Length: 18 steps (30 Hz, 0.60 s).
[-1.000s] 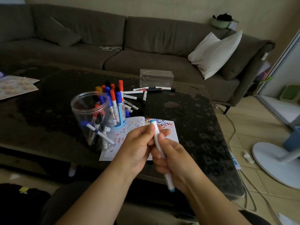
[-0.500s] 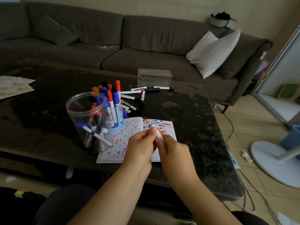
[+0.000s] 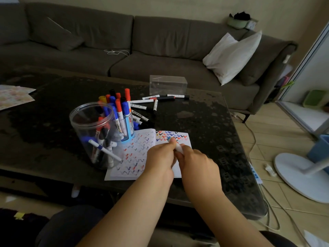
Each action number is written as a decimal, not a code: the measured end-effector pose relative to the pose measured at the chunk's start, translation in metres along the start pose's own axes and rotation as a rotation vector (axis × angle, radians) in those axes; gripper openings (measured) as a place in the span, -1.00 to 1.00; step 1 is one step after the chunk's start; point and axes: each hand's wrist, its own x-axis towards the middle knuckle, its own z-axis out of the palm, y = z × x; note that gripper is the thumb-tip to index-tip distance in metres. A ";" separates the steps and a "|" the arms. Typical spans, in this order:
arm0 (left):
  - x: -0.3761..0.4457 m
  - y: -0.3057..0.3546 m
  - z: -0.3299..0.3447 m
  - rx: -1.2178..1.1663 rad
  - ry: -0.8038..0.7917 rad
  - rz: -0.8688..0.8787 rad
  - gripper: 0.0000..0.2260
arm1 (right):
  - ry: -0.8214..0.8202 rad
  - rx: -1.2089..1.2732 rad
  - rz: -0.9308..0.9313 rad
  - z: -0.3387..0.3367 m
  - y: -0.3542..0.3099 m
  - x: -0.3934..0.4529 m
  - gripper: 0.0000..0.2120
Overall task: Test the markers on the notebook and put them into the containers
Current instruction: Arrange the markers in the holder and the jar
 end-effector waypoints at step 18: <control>-0.009 0.004 0.023 0.099 -0.425 -0.014 -0.84 | -0.240 0.626 0.393 -0.012 0.031 0.013 -0.73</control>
